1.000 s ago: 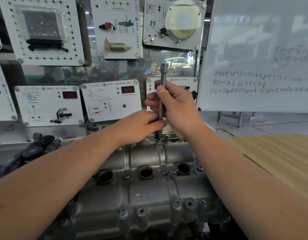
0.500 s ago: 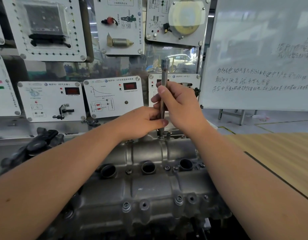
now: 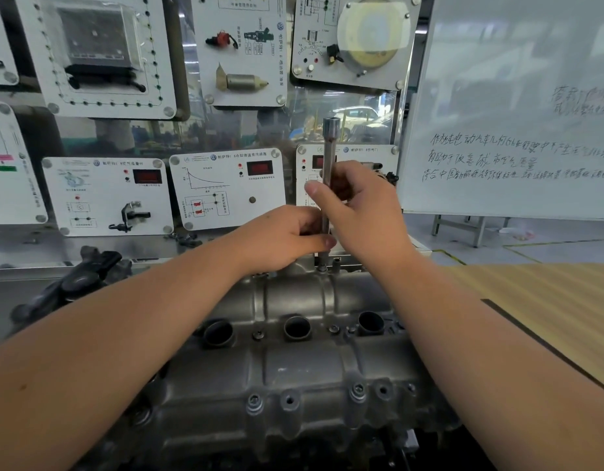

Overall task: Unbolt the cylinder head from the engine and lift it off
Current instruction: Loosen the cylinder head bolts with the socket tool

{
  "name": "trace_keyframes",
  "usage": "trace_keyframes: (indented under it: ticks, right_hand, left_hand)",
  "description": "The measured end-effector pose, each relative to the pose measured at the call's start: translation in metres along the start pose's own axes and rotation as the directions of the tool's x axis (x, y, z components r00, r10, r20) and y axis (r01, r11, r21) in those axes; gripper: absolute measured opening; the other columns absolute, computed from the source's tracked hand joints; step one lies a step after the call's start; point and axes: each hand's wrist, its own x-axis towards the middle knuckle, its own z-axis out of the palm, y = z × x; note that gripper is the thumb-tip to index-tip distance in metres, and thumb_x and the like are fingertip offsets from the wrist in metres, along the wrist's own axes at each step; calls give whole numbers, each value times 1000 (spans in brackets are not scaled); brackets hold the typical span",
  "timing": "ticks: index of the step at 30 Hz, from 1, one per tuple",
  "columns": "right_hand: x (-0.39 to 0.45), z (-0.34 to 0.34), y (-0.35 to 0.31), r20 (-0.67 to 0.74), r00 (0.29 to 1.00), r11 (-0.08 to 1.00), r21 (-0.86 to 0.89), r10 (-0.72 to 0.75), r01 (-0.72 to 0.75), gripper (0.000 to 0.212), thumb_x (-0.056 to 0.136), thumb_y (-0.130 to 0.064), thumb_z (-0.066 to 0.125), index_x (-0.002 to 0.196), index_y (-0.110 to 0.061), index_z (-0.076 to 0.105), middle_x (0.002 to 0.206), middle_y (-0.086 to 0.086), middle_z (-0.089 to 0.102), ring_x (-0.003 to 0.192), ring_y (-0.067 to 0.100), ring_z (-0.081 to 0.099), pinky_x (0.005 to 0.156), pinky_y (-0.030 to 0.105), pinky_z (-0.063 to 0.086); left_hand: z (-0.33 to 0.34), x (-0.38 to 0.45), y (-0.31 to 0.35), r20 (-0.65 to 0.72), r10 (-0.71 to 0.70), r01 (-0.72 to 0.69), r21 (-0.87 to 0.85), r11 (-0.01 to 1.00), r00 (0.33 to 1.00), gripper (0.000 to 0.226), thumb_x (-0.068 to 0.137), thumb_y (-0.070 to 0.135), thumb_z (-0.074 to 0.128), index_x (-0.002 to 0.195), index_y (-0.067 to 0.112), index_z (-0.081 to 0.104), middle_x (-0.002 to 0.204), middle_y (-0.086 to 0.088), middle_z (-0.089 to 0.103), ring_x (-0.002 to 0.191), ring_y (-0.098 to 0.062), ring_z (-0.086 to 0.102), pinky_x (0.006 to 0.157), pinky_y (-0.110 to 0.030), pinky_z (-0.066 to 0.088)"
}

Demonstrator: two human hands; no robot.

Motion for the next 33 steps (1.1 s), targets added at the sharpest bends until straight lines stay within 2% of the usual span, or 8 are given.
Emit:
trace_keyframes:
  ticks: [5,8,11,16,22,28,31,33]
  right_hand:
    - [4,-4,-1,21,1000,999,-30,12,-11,44,93,-23,70,58,-20,42,52,-11,36,53,8,35,56,23,30]
    - [4,-5,0,44,999,1000,16,23,-24,11,94,-21,68,84,-20,69,54,-14,48,55,4,45,58,19,37]
    - [2,-4,1,27,999,998,43,37,-38,34,96,-23,67,130,-19,63,73,-8,67,72,7,65,67,19,50]
    - [-3,-1,-1,-11,999,999,16,-34,34,29,92,-25,72,119,-17,69,79,-14,66,80,3,64,71,11,48]
    - [1,-3,0,-5,1000,999,-29,-27,27,13,93,-20,67,92,-9,72,70,0,65,69,12,57,64,27,47]
    - [-1,-2,-1,22,999,1000,1,-31,31,42,96,-19,63,137,-20,57,81,-5,71,74,11,66,70,21,52]
    - [-2,0,-4,-3,998,998,-16,-55,55,36,92,-24,71,127,-17,64,85,-10,70,80,7,65,74,19,51]
    - [-2,1,-4,-36,997,997,-42,-69,68,24,90,-22,72,113,-14,70,83,-5,70,79,10,63,76,24,50]
  left_hand:
    - [0,2,-2,-36,-8,8,-25,1000,999,33,95,37,68,106,6,66,101,-18,72,94,-39,67,89,-60,51]
    - [-1,0,-4,-24,-15,12,-96,995,1000,20,99,28,66,111,13,69,108,-13,74,105,-35,69,99,-58,50]
    - [-1,0,-4,-19,-12,11,-78,997,1000,21,98,27,66,109,10,70,104,-16,74,103,-38,68,97,-58,50]
    - [0,1,-2,-28,35,-35,10,999,999,20,95,39,67,104,21,68,94,-16,72,76,-24,66,82,-51,55]
    - [2,1,-4,-3,40,-40,14,999,999,20,101,34,60,110,18,66,102,-10,73,101,-28,69,96,-55,51]
    - [-2,0,-4,36,29,-29,23,999,999,20,102,32,59,118,21,67,108,5,74,105,-13,69,101,-47,50]
    - [-2,1,-4,33,48,-50,73,996,998,11,101,37,59,111,33,62,106,4,74,101,-13,68,97,-47,51]
    - [-1,1,-4,30,52,-54,65,996,998,20,101,35,60,116,22,63,110,-6,73,105,-23,68,98,-52,50]
